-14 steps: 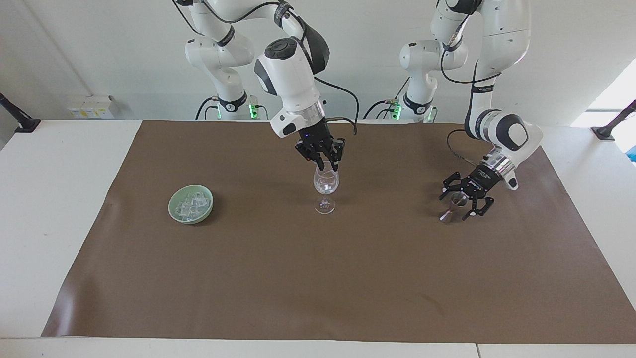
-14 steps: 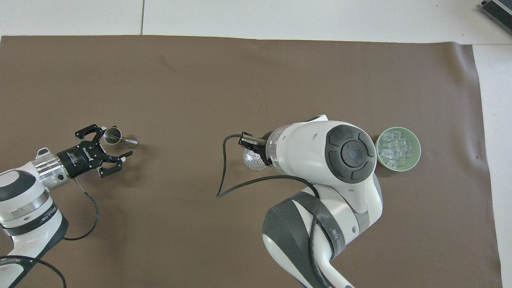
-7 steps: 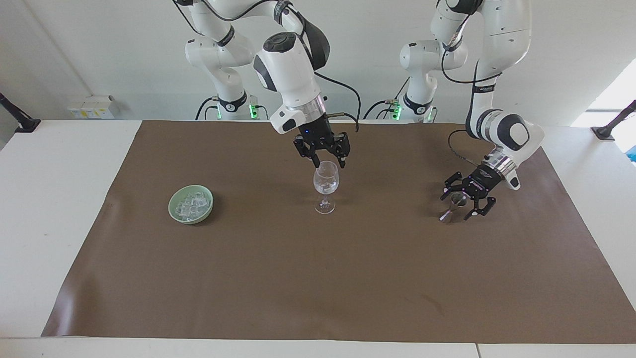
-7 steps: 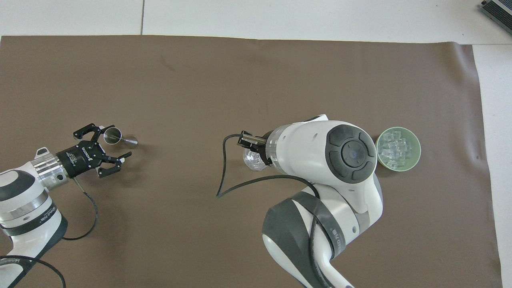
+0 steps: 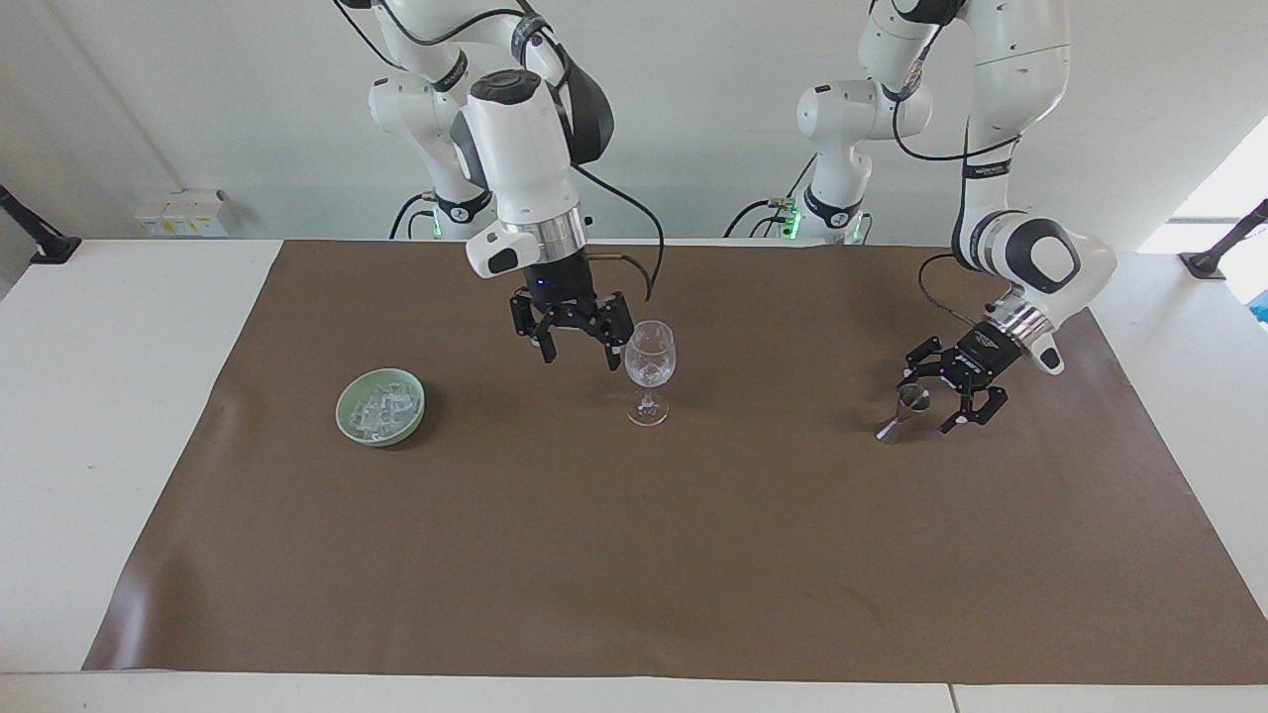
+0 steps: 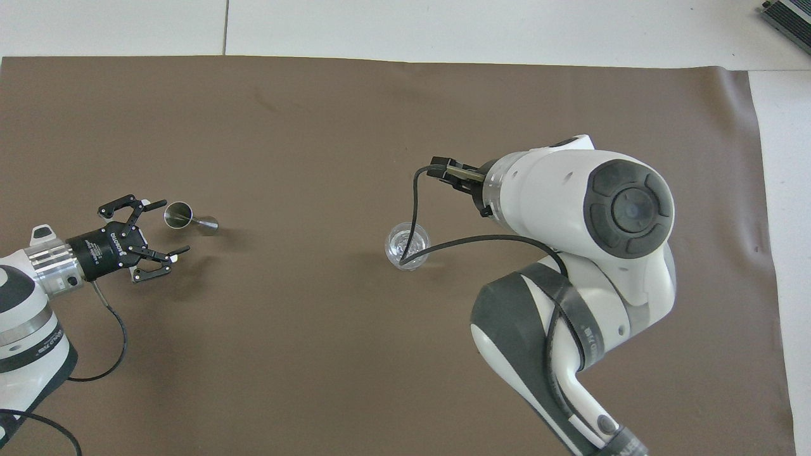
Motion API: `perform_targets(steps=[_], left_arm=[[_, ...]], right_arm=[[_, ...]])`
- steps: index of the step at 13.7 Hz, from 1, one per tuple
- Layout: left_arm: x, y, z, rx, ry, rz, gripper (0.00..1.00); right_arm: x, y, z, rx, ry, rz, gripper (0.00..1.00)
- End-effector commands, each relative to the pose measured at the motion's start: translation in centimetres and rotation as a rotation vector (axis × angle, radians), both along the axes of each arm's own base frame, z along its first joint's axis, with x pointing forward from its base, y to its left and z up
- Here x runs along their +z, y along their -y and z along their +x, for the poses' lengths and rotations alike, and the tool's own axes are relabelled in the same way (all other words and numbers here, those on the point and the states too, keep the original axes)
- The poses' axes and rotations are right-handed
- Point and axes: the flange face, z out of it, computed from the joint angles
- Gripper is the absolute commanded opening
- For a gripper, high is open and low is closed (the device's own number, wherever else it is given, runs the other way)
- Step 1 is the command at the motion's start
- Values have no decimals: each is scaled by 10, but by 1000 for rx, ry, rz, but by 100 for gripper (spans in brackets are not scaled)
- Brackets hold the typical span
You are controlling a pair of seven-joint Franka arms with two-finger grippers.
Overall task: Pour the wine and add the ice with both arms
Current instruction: 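Return the green cup to its spot while the left gripper releases the jigger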
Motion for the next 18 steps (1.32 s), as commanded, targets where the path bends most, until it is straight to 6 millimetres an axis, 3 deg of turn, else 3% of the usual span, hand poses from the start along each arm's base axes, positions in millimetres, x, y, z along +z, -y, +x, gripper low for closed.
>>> perform_targets(steps=[1,8,14,18], left_arm=[[26,-15,7,-99,33,65,100],[139,-44,46,-454,132,340,100],[236,-36,61,-764,254,461,100],[295,-23,68,-854,289,586,100]], right_arm=[[11,44,5,44,-8,-79,100],[28,126,4,104,-83,-159,100],[57,169,-15,105,-142,-137,100],[70,204,-26,164,-219,-146,100]])
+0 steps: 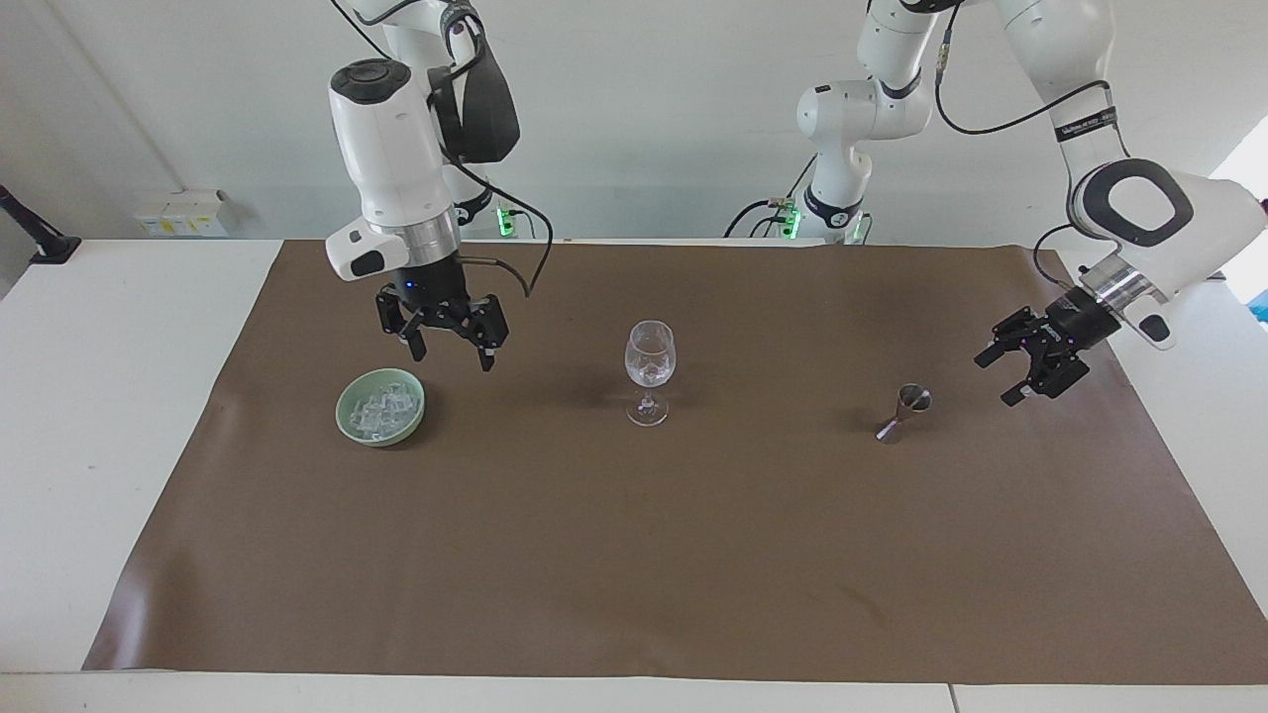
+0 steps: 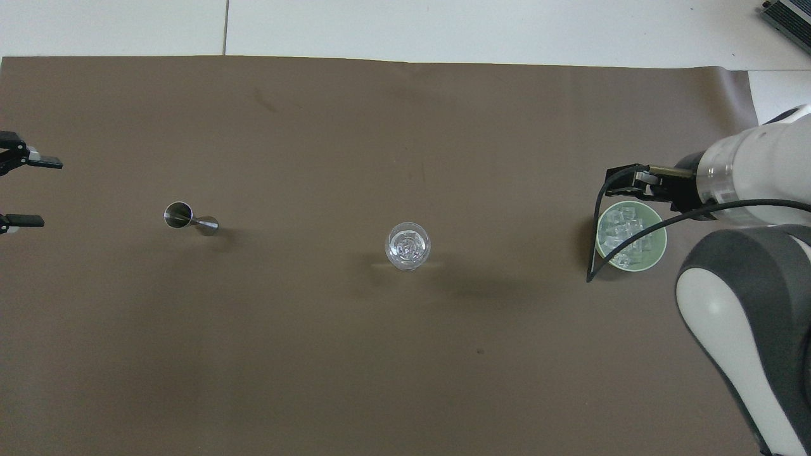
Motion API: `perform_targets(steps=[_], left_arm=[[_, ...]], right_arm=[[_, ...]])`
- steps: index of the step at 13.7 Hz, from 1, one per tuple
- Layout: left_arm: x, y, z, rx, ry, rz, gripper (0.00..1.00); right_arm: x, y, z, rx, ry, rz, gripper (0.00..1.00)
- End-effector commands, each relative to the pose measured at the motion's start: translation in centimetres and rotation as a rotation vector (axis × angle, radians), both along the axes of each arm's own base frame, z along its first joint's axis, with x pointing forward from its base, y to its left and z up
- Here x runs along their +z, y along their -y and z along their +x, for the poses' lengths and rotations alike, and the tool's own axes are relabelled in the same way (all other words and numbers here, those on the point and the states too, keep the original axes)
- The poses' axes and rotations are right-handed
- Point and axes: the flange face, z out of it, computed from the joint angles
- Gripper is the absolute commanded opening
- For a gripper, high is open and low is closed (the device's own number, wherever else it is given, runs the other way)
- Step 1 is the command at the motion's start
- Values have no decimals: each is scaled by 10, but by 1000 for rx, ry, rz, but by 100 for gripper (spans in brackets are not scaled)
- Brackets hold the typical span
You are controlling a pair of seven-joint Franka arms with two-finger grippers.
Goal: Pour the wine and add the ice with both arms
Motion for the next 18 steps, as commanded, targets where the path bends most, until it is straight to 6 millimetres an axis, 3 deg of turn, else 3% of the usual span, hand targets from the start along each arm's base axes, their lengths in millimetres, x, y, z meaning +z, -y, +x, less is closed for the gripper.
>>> perform_targets(steps=[1,6,8,10,13,15,18], left_arm=[[39,15,6,-84,32,82,100],[91,57,3,-251,71,245,100],[102,58,-4,-322,95,274,100],[128,61,-21,-429,167,324,100],[157,102,-43,-552,214,445,100],[155,126,-60,-675,224,499,100],[148,124,-80,-759,221,513,100]], right_arm=[[13,24,-8,57,-43,16,100],[40,65,-23,93,-88,17,100],[50,83,-25,80,-95,15,100],[53,86,-24,115,-81,10,100],[54,87,-32,114,-116,18,100],[53,86,-34,117,-117,17,100],[47,80,-38,119,-111,16,100]])
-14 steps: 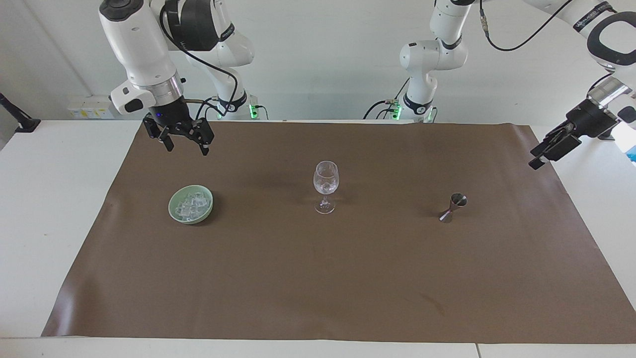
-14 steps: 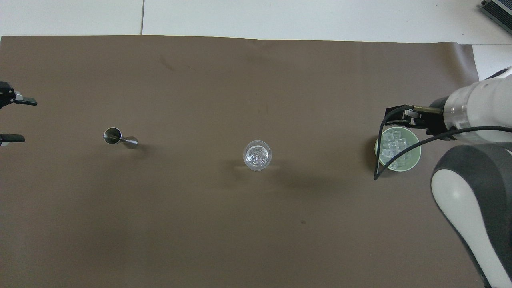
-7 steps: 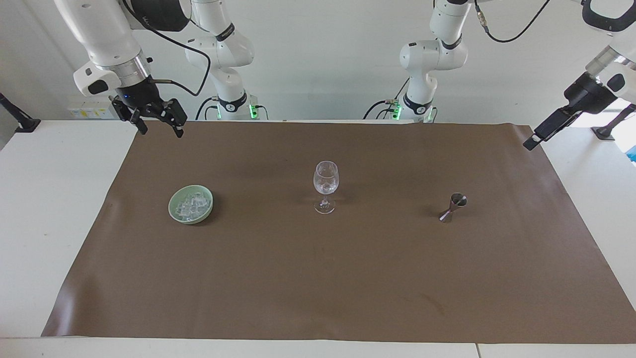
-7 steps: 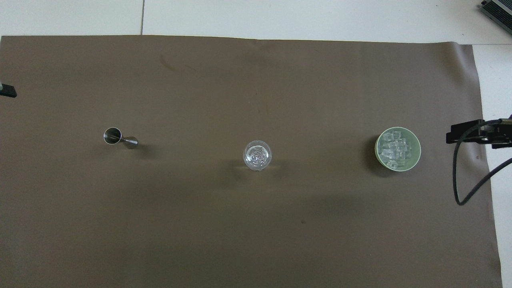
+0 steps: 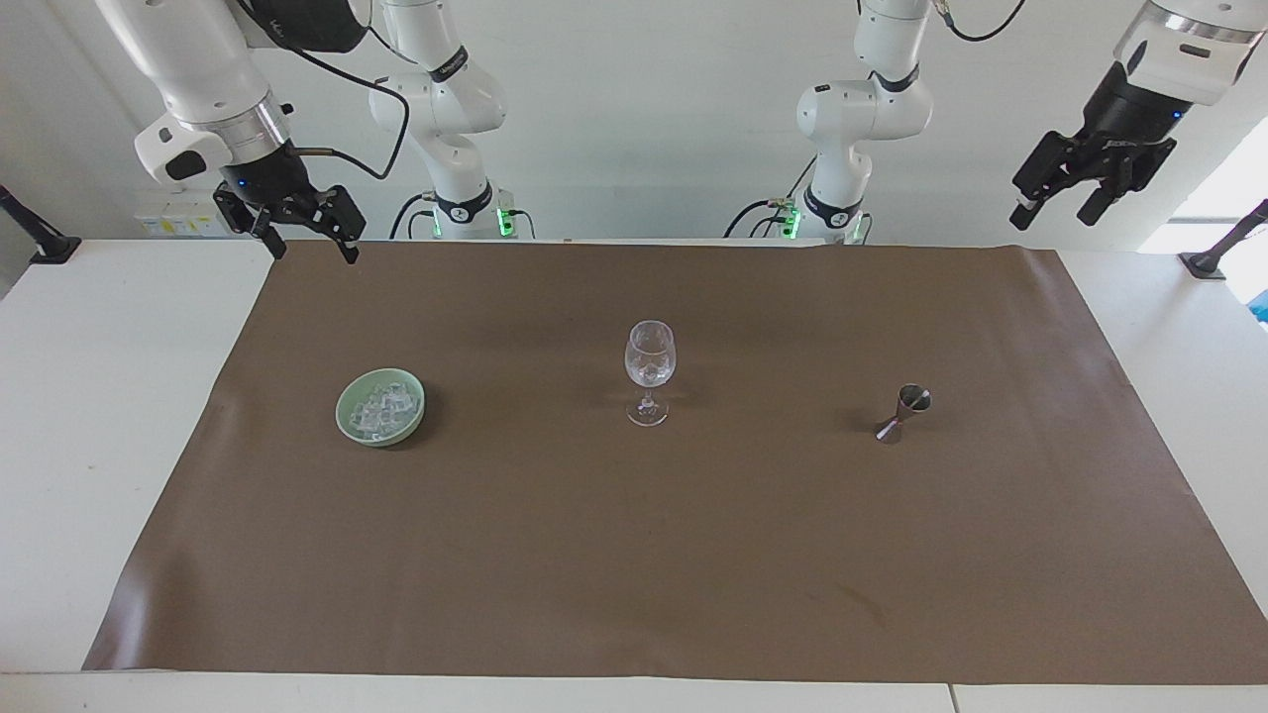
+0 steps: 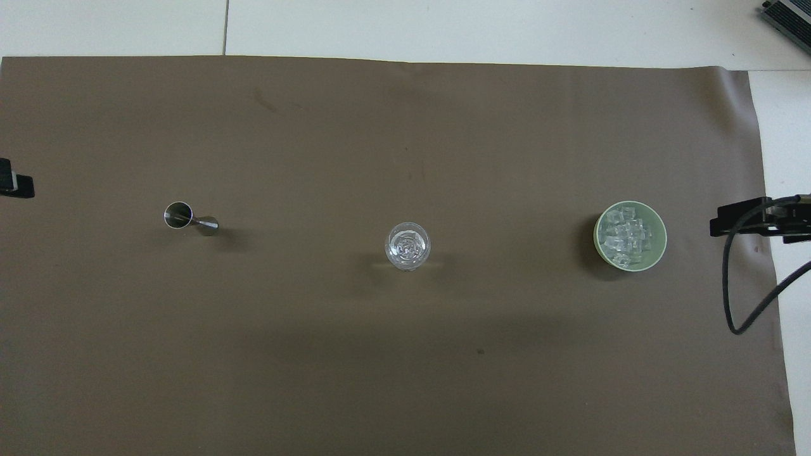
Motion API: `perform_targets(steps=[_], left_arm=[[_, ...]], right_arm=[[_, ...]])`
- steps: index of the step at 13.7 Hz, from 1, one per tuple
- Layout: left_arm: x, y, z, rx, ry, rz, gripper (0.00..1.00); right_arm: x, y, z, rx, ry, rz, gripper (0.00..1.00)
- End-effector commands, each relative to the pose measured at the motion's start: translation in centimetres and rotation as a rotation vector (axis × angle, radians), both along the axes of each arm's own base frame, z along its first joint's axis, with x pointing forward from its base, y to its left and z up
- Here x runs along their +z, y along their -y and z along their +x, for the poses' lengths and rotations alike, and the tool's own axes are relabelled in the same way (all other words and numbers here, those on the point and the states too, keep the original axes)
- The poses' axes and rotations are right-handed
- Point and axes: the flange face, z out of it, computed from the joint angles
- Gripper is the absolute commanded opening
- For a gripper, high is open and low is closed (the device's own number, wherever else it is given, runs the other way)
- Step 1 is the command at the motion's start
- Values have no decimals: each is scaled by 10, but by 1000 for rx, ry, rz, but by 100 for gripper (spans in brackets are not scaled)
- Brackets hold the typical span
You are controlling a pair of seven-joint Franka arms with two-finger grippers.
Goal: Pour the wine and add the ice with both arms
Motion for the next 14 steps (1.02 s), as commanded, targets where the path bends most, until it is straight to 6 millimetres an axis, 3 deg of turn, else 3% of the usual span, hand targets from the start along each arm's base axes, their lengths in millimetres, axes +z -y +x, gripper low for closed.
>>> perform_targets(steps=[1,5,14], left_arm=[[-12,-3,-24,-91,-23,44,100],[-16,9,-26,-148,-45,52,100],[-30,9,-21,-259,-76,94,100]], right_arm=[[0,-8,-9,27,1,11,100],[-1,-12,-7,-1,2,-2,100],[0,-10,-8,-3,-1,-9,100]])
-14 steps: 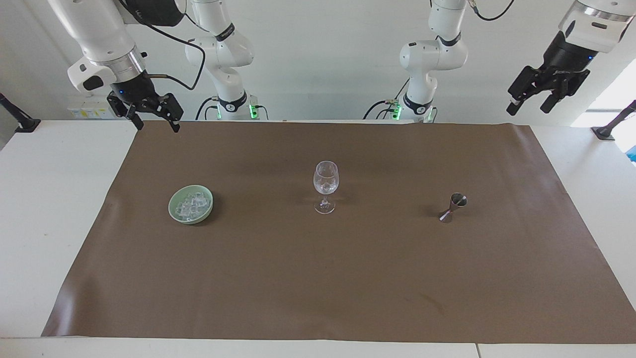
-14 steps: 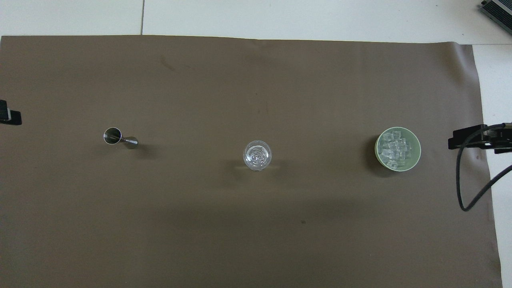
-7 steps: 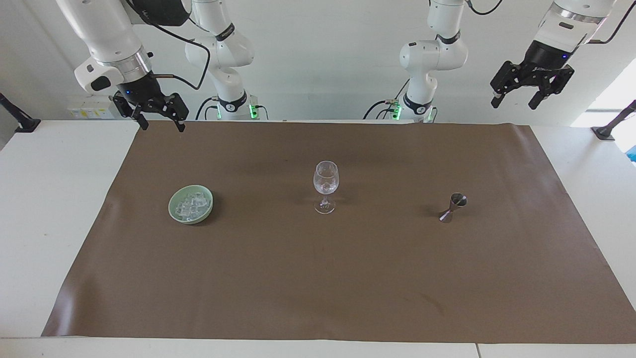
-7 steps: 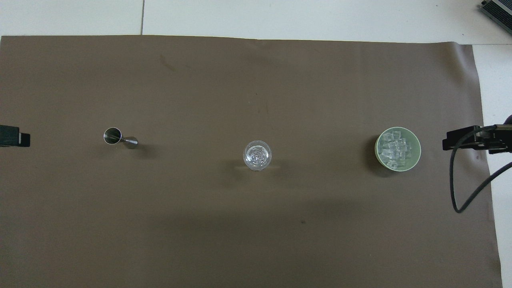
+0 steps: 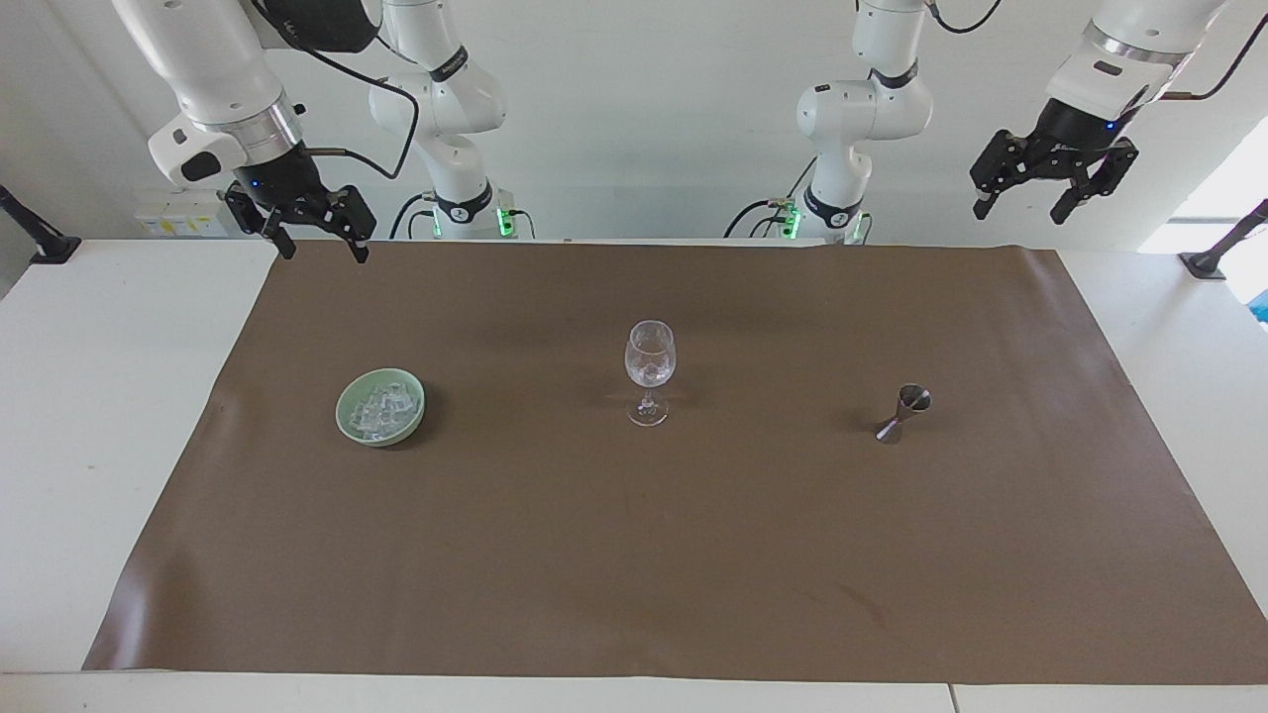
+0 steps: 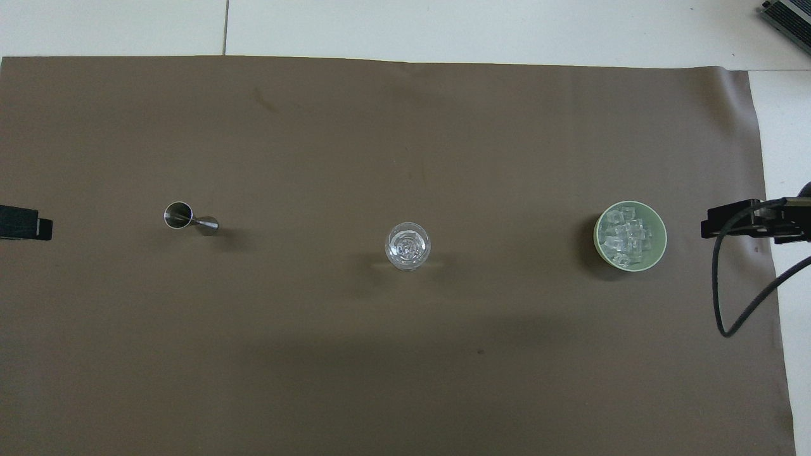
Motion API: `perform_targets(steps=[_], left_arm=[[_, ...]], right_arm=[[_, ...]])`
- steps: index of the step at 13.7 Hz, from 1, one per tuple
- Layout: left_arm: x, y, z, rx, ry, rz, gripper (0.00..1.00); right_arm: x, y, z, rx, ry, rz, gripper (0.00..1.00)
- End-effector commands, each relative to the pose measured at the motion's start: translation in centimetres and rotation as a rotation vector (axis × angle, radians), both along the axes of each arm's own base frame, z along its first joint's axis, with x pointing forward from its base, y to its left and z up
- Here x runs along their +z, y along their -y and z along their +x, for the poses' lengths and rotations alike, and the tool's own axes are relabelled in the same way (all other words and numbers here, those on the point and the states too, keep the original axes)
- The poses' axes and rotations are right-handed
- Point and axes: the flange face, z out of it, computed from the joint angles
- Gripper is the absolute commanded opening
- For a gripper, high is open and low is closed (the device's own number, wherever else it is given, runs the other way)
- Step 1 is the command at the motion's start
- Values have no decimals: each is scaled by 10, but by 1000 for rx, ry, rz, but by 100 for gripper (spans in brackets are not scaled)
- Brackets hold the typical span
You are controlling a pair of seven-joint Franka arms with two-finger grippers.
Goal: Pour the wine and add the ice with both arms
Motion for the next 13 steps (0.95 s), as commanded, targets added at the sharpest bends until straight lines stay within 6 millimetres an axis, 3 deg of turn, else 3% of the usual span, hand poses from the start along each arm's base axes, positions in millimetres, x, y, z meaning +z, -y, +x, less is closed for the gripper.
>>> perform_targets(steps=[1,13], left_arm=[[-5,0,-6,-36,-7,22,100],[-8,0,-10,-20,-15,21,100]], right_arm=[[0,0,-8,-16,-1,-4,100],[0,0,-8,-15,-1,2,100]])
